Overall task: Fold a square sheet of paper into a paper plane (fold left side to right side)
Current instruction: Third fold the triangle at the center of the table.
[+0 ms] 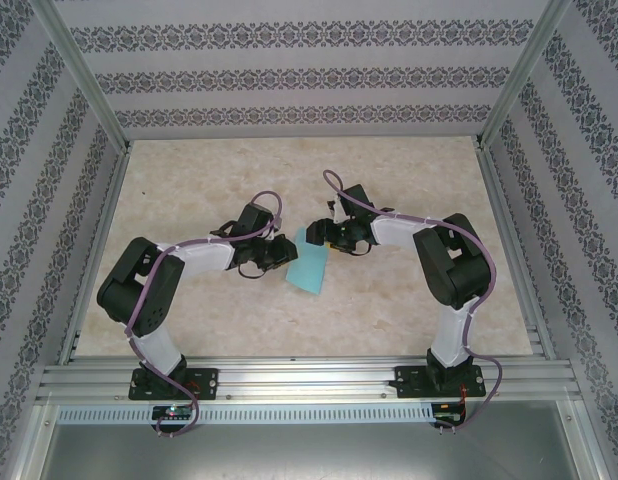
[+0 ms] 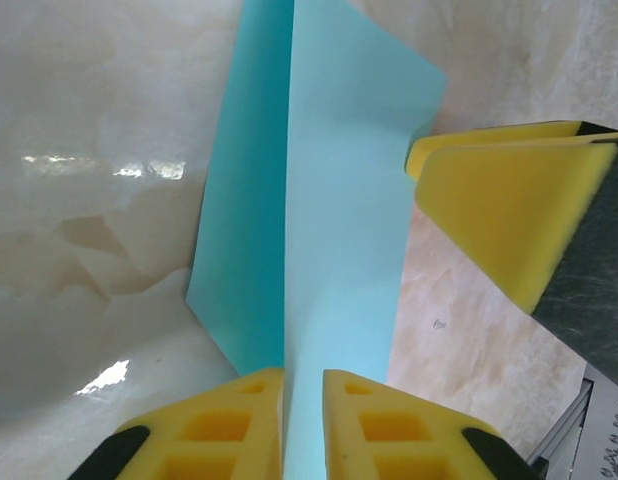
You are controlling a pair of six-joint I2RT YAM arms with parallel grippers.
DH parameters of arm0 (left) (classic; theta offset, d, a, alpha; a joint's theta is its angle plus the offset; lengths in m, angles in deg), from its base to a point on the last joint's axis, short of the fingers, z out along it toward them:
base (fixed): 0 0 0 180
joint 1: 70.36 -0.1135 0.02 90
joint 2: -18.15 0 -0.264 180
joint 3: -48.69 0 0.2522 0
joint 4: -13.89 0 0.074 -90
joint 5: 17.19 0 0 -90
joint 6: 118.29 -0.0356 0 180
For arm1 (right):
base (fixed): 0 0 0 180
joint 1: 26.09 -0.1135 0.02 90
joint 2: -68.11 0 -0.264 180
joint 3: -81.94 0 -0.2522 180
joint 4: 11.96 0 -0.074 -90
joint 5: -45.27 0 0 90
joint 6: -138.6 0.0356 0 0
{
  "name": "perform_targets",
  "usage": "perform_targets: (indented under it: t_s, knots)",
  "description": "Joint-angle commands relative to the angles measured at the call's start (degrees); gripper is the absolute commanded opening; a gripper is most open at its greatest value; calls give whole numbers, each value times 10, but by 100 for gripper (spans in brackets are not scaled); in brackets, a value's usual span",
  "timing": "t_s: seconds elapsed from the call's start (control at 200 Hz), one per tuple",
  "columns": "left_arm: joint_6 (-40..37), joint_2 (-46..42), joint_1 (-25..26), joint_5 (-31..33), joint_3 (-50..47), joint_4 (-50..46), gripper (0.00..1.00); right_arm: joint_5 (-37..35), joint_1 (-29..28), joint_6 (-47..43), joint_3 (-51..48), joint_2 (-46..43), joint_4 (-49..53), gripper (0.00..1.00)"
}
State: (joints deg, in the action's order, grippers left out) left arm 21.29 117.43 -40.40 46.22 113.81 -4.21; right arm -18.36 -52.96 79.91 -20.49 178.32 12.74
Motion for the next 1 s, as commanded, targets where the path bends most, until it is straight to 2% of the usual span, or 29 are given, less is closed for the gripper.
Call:
perform_targets:
  t_s: [0.0,0.21,0.34,0.525,0.659,0.794,0.904,0.994]
  knots:
    - [-12,-2,13,7,-7,-7,15,-7,2,-28,11,-11,17,70]
    - [12,5,19,6,-22,16,7,-53,9,-66,-18,-84,43,73]
    - [48,-4,31,17,-26,27,5,-85,10,-111,-74,-168,37,73]
    - [83,-6,50,26,-20,28,2,-90,-3,-174,-179,-303,8,73]
    - [104,-6,55,27,-20,31,1,-99,-73,-235,-271,-400,-48,73]
    - [111,-11,57,29,-18,26,1,-185,-182,-308,-344,-463,-100,74]
    - [110,-15,59,31,-16,19,1,-268,-262,-354,-370,-466,-134,73]
    - [111,-17,61,31,-17,19,1,-326,-304,-382,-364,-434,-144,73]
